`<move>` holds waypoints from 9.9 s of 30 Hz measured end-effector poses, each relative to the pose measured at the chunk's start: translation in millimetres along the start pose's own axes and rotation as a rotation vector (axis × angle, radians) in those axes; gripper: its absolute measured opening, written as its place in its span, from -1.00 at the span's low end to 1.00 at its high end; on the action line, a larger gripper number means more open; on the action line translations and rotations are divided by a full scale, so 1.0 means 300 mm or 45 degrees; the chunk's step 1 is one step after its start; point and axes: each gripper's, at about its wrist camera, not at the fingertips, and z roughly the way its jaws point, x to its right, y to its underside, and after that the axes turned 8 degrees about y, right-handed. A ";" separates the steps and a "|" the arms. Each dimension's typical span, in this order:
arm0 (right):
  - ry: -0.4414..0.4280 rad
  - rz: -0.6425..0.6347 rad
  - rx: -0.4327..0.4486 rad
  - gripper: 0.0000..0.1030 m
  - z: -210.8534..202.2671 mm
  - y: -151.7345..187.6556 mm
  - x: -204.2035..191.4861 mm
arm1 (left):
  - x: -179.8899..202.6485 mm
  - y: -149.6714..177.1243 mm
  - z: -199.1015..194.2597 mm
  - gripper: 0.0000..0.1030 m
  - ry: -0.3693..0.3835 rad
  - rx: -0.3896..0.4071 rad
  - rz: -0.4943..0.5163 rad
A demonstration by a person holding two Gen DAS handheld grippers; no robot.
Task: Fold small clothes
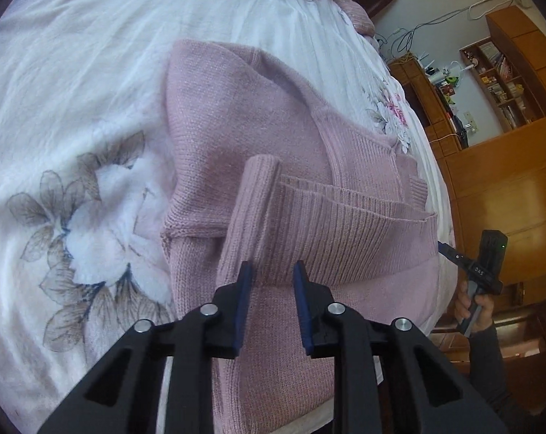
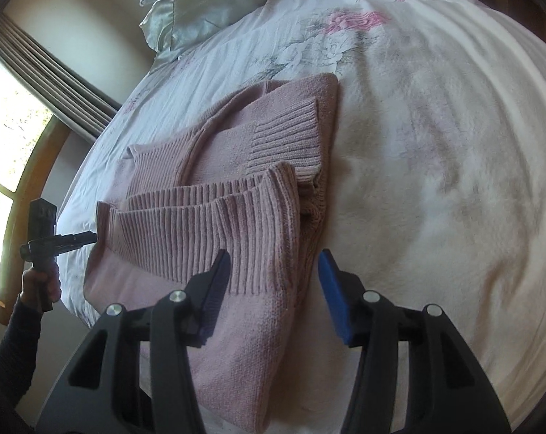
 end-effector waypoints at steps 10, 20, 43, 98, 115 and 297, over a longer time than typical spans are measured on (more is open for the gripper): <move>0.007 -0.087 -0.027 -0.64 0.036 -0.013 -0.062 | 0.003 -0.013 0.035 -0.10 -0.022 -0.034 0.026; 0.013 -0.094 0.106 -0.85 -0.093 -0.017 -0.099 | 0.080 0.047 -0.072 -1.00 0.063 0.108 0.106; 0.024 -0.086 0.021 -0.81 -0.021 -0.032 -0.102 | -0.046 -0.068 0.030 -0.38 0.043 -0.039 -0.030; 0.105 0.091 0.162 -0.85 0.130 -0.488 -0.031 | -0.162 -0.518 -0.055 -0.90 0.234 0.311 -0.166; 0.091 0.170 0.218 -0.40 0.126 -0.491 0.030 | -0.116 -0.477 -0.097 -0.39 0.115 0.425 -0.108; 0.158 0.004 0.680 -0.80 -0.188 0.169 -0.471 | 0.924 -0.502 0.577 -0.48 -0.035 -0.191 0.016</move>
